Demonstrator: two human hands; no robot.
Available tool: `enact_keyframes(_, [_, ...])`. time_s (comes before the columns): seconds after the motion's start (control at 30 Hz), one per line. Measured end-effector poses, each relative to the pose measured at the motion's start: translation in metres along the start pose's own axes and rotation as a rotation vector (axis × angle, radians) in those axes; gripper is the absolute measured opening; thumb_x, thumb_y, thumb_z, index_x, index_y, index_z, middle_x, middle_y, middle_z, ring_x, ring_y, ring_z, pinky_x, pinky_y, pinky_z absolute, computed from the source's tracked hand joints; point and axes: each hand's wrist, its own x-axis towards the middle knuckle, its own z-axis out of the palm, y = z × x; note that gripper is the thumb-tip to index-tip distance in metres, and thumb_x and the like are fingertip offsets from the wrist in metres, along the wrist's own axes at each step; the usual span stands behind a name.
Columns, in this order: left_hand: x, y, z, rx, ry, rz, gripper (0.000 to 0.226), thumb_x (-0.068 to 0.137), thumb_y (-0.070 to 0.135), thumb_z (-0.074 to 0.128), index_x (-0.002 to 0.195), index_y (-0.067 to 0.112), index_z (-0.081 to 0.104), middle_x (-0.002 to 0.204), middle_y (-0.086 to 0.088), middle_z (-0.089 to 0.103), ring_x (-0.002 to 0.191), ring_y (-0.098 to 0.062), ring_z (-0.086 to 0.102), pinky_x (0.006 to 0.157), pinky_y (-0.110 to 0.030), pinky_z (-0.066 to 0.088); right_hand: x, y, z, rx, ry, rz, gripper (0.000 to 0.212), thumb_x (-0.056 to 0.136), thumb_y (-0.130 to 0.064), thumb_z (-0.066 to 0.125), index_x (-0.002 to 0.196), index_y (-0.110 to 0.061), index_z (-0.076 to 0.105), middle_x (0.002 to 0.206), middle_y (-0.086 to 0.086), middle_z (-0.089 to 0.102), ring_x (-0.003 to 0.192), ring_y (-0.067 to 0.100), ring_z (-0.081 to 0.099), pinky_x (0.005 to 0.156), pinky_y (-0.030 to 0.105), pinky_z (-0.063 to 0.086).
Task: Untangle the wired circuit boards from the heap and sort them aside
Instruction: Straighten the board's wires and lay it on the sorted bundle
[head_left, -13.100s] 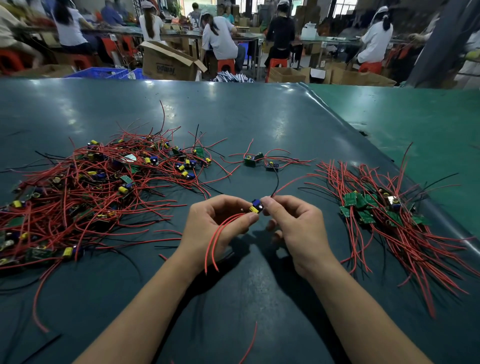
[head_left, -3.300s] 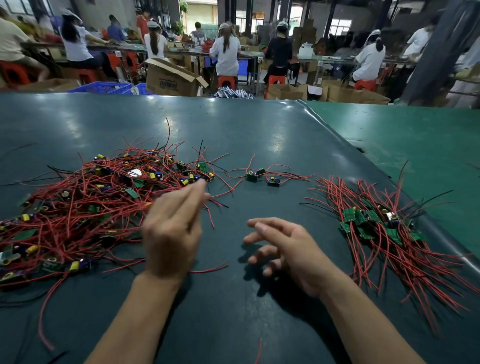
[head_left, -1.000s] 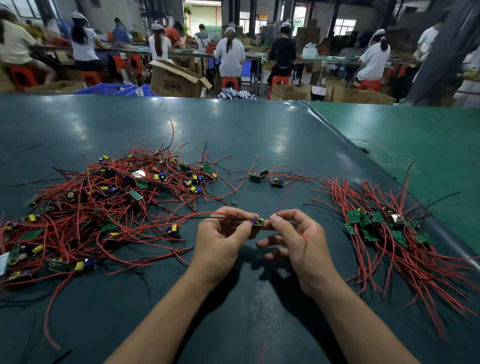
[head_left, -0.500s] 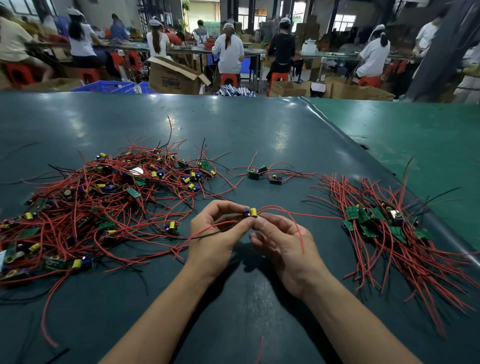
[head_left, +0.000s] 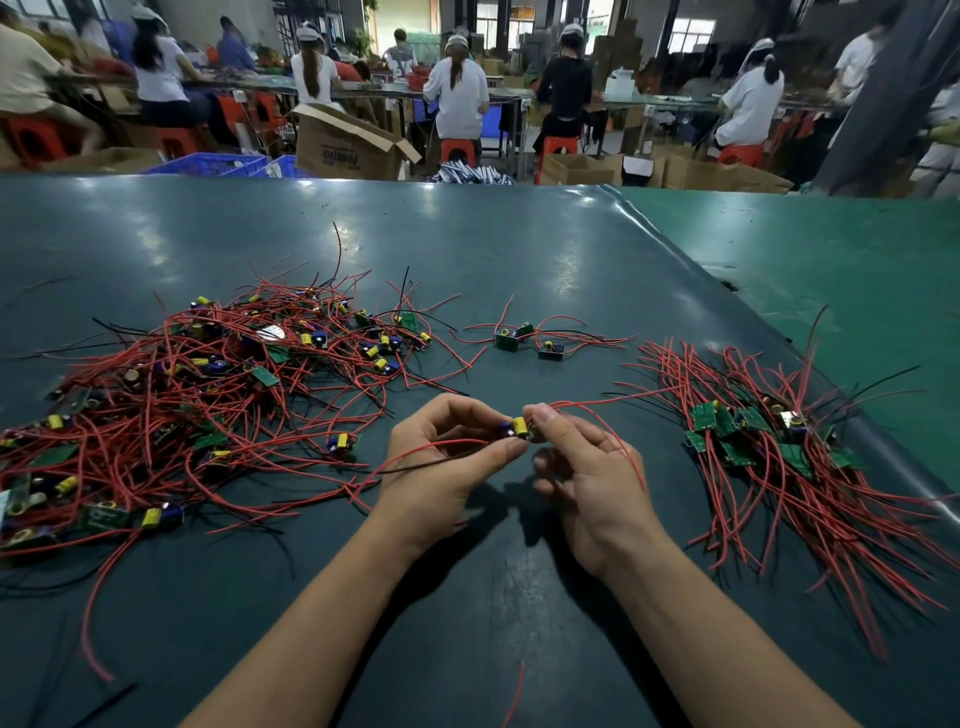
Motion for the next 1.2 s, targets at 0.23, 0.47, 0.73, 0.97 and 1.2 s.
enact_keyframes(0.23, [0.002, 0.002, -0.004, -0.221, -0.064, -0.154, 0.027, 0.053, 0.008, 0.083, 0.075, 0.013, 0.067, 0.08, -0.007, 0.072, 0.074, -0.016, 0.068, 0.072, -0.024, 0.054, 0.005, -0.009, -0.006, 0.169, 0.015, -0.016, 0.012, 0.069, -0.024, 0.074, 0.074, -0.014, 0.079, 0.068, -0.003, 0.064, 0.047, 0.006, 0.047, 0.037, 0.015, 0.033])
enact_keyframes(0.47, [0.003, 0.007, -0.009, -0.244, -0.068, -0.165, 0.027, 0.049, 0.009, 0.084, 0.07, 0.017, 0.07, 0.081, -0.009, 0.072, 0.077, -0.019, 0.069, 0.074, -0.026, 0.056, 0.011, -0.009, -0.017, 0.007, -0.005, -0.118, 0.017, 0.082, -0.026, 0.071, 0.07, -0.016, 0.078, 0.062, -0.003, 0.06, 0.046, 0.008, 0.047, 0.038, 0.019, 0.034])
enact_keyframes(0.73, [-0.002, 0.009, -0.009, 0.008, -0.114, -0.151, 0.029, 0.059, 0.007, 0.086, 0.076, 0.011, 0.063, 0.083, -0.01, 0.074, 0.081, -0.023, 0.07, 0.078, -0.031, 0.055, 0.02, 0.006, -0.024, -0.471, 0.169, -0.367, 0.015, 0.091, -0.01, 0.066, 0.081, -0.014, 0.076, 0.094, 0.001, 0.072, 0.049, -0.001, 0.055, 0.04, 0.02, 0.044])
enact_keyframes(0.97, [-0.002, 0.009, -0.008, 0.063, -0.092, -0.151, 0.028, 0.067, -0.003, 0.083, 0.072, 0.018, 0.065, 0.085, -0.012, 0.075, 0.081, -0.023, 0.069, 0.075, -0.032, 0.053, 0.026, 0.004, -0.029, -0.413, 0.192, -0.303, 0.019, 0.089, -0.009, 0.068, 0.104, -0.02, 0.07, 0.078, -0.001, 0.067, 0.044, 0.009, 0.054, 0.038, 0.022, 0.045])
enact_keyframes(1.2, [-0.003, 0.009, -0.007, 0.069, -0.11, -0.148, 0.028, 0.066, -0.003, 0.083, 0.07, 0.019, 0.066, 0.086, -0.01, 0.075, 0.078, -0.019, 0.07, 0.07, -0.026, 0.055, 0.024, 0.004, -0.029, -0.44, 0.174, -0.307, 0.03, 0.09, -0.003, 0.06, 0.115, -0.017, 0.07, 0.076, -0.003, 0.067, 0.048, 0.008, 0.059, 0.041, 0.025, 0.049])
